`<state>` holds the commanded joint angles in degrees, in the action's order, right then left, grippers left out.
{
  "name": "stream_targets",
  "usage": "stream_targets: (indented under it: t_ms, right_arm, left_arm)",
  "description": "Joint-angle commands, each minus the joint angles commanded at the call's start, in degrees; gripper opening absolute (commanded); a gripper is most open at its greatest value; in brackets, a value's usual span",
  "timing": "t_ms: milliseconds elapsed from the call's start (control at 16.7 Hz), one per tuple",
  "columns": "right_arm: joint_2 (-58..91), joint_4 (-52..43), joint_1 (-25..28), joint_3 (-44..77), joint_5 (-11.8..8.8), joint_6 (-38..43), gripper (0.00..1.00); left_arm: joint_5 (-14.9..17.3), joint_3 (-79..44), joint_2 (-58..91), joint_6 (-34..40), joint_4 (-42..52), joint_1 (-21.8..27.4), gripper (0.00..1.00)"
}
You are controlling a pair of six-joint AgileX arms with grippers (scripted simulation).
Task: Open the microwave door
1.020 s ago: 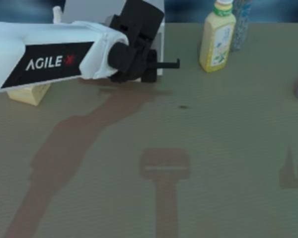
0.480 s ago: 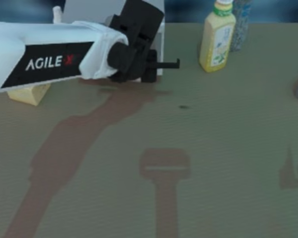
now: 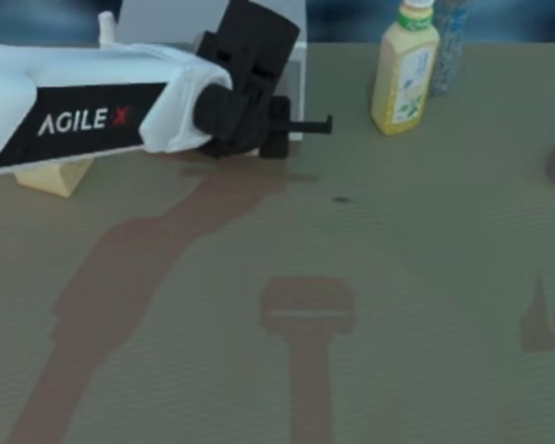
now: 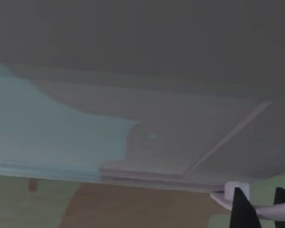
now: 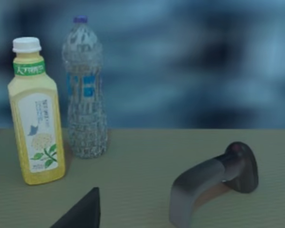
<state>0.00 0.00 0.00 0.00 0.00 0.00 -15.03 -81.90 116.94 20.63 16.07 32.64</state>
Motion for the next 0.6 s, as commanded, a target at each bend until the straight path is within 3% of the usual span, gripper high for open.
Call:
stream_targets:
  t_ms: [600]
  right_arm:
    - [0.0, 0.0, 0.0, 0.0, 0.0, 0.0, 1.00]
  left_arm:
    - [0.3, 0.7, -0.3, -0.6, -0.2, -0.2, 0.00]
